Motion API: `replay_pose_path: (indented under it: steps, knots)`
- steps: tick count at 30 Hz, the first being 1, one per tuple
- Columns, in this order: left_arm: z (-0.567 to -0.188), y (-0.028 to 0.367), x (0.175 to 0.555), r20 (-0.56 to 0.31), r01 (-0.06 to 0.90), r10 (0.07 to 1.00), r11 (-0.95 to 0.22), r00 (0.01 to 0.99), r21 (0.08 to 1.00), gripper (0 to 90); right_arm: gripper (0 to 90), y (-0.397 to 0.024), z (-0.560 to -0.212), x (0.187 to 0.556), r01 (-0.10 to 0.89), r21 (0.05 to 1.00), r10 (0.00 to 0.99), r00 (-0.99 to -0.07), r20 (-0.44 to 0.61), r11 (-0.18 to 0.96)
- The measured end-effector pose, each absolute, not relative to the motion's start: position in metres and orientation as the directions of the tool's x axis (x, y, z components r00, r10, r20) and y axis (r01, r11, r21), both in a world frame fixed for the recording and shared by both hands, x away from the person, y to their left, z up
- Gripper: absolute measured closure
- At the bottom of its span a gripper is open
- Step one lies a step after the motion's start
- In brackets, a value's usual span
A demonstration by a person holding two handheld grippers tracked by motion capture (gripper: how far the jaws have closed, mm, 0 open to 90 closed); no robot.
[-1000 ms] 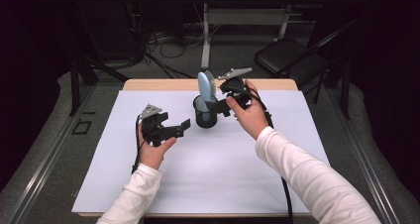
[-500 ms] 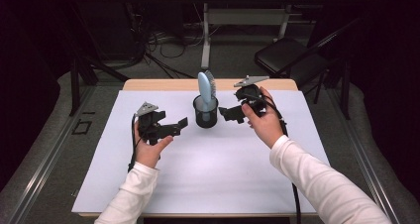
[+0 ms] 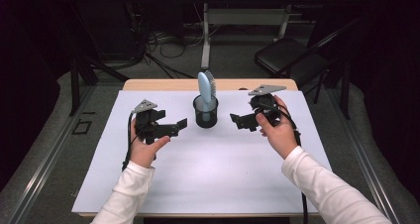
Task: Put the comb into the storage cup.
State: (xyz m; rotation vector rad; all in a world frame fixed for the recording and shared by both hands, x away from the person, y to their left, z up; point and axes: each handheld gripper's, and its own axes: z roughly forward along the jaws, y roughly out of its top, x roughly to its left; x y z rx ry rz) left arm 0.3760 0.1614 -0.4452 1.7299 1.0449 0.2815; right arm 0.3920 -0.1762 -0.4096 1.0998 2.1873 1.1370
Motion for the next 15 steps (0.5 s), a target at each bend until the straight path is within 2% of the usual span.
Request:
replay_pose_path:
  steps: [11,15]
  knots:
    - [-0.432,0.162,0.37,-0.296,0.516,0.732,-0.087,0.613,0.852,1.3,0.0,-0.198,-0.411,0.366,0.453,0.824,0.808,-0.589,-0.009,0.339]
    - [-0.431,0.164,0.365,-0.273,0.512,0.733,-0.118,0.623,0.851,1.3,0.0,-0.204,-0.413,0.359,0.455,0.828,0.812,-0.584,0.0,0.328]
